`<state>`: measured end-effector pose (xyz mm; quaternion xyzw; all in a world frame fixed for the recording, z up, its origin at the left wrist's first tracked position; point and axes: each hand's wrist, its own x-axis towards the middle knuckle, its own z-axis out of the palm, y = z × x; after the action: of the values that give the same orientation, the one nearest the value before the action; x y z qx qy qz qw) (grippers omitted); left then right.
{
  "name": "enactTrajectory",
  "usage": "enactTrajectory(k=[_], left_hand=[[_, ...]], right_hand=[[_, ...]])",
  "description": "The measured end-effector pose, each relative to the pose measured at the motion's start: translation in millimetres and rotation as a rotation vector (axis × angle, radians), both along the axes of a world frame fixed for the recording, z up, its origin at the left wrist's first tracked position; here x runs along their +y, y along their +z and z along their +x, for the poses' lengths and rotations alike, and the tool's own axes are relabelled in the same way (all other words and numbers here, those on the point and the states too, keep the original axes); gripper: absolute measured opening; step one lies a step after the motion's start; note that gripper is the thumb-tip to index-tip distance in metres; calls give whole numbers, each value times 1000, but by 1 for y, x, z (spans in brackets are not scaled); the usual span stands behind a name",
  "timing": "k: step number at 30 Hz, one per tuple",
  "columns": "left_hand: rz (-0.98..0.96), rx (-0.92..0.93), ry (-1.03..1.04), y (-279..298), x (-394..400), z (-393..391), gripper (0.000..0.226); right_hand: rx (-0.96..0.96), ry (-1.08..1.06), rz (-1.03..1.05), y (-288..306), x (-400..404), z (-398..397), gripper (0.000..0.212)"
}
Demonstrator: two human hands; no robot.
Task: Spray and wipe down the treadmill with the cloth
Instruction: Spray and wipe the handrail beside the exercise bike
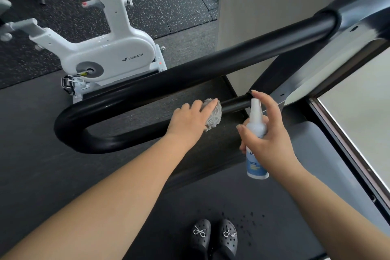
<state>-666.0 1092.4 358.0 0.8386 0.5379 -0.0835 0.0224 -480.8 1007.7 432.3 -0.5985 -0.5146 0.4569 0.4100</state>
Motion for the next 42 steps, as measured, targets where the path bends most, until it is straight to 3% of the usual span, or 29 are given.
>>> enactTrajectory(k=[16, 29, 34, 37, 40, 42], left_hand=[[-9, 155, 85, 26, -49, -114, 84], [-78, 793, 89, 62, -66, -133, 83], [-147, 1067, 43, 68, -61, -131, 98], [-145, 993, 143, 65, -53, -131, 82], [-123, 741, 230, 62, -56, -128, 53], [-96, 628, 233, 57, -62, -123, 53]], right_hand=[[57, 50, 25, 24, -38, -44, 71], [79, 61, 67, 62, -53, -66, 70], [81, 33, 75, 69, -55, -60, 69], [68, 4, 71, 68, -56, -53, 69], [53, -13, 60, 62, -57, -46, 69], [48, -25, 58, 59, -56, -42, 69]])
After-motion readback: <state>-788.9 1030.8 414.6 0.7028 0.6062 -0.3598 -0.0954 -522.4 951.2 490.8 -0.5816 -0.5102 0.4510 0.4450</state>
